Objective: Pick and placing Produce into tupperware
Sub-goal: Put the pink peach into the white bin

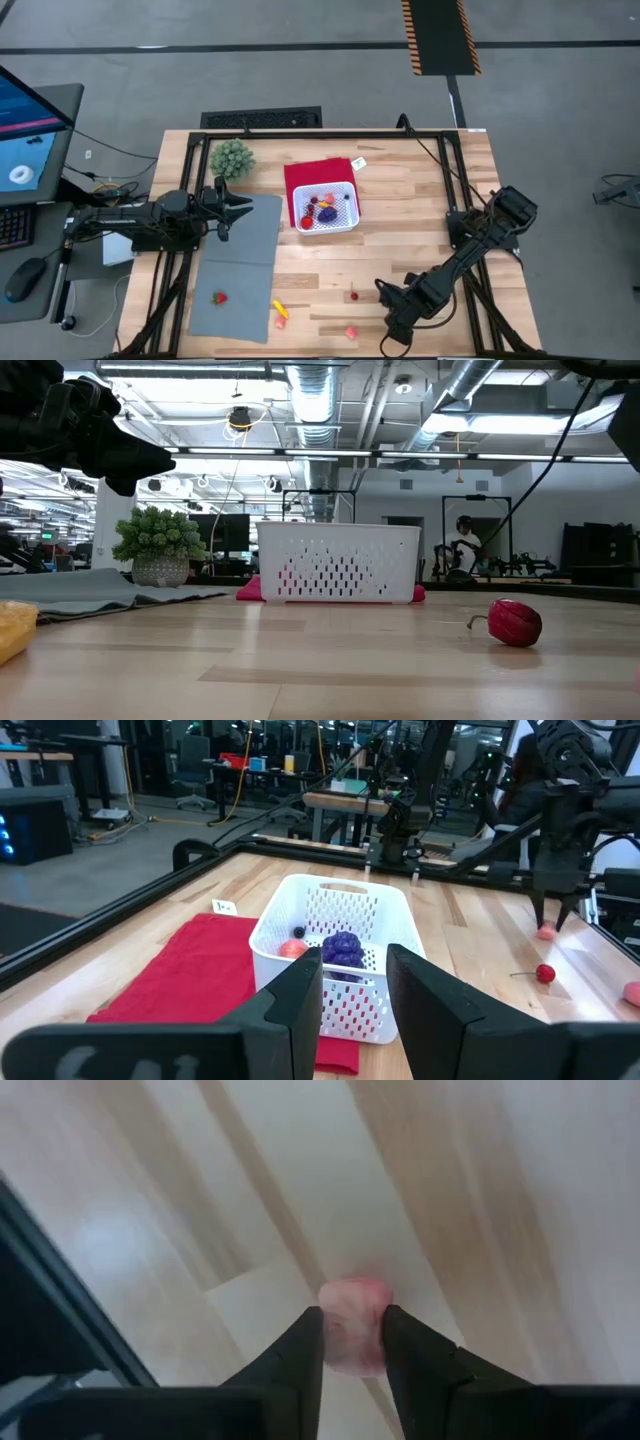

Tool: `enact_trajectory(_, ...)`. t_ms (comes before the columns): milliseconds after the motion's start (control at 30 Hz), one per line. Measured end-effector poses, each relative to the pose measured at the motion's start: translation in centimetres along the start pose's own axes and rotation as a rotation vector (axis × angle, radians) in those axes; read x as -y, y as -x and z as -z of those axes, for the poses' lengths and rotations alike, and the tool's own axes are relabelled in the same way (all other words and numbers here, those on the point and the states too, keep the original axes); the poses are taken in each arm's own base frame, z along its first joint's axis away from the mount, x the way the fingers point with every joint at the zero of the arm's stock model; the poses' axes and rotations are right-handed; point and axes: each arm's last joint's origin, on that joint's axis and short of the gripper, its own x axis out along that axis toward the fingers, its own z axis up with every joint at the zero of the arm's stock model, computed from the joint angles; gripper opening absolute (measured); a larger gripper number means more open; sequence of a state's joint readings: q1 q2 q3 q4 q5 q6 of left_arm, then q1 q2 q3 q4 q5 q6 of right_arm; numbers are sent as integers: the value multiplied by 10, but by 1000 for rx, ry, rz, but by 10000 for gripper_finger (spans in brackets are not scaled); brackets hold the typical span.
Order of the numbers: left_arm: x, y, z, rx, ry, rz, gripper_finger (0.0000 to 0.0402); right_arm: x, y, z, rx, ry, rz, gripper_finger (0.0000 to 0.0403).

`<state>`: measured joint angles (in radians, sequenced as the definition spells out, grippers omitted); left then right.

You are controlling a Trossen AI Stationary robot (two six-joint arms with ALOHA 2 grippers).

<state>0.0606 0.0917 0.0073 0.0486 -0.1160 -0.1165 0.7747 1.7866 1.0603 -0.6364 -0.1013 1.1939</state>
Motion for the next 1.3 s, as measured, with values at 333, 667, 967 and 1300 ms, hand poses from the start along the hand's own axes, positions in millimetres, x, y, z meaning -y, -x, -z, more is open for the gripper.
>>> enact_trajectory(333, 0, 0, 0, 0, 0, 0, 104, 2, 24, -31, 201, 158, -90, 110)
enact_trajectory(667, 0, 0, 0, 0, 0, 0, 104, 4, 55, -71, 478, 389, -206, 108)
enact_trajectory(967, 0, 0, 0, 0, 0, 0, 104, 22, 75, -123, 751, 603, -168, 108)
enact_trajectory(1300, 0, 0, 0, 0, 0, 0, 104, 67, 101, -178, 945, 679, -154, 108)
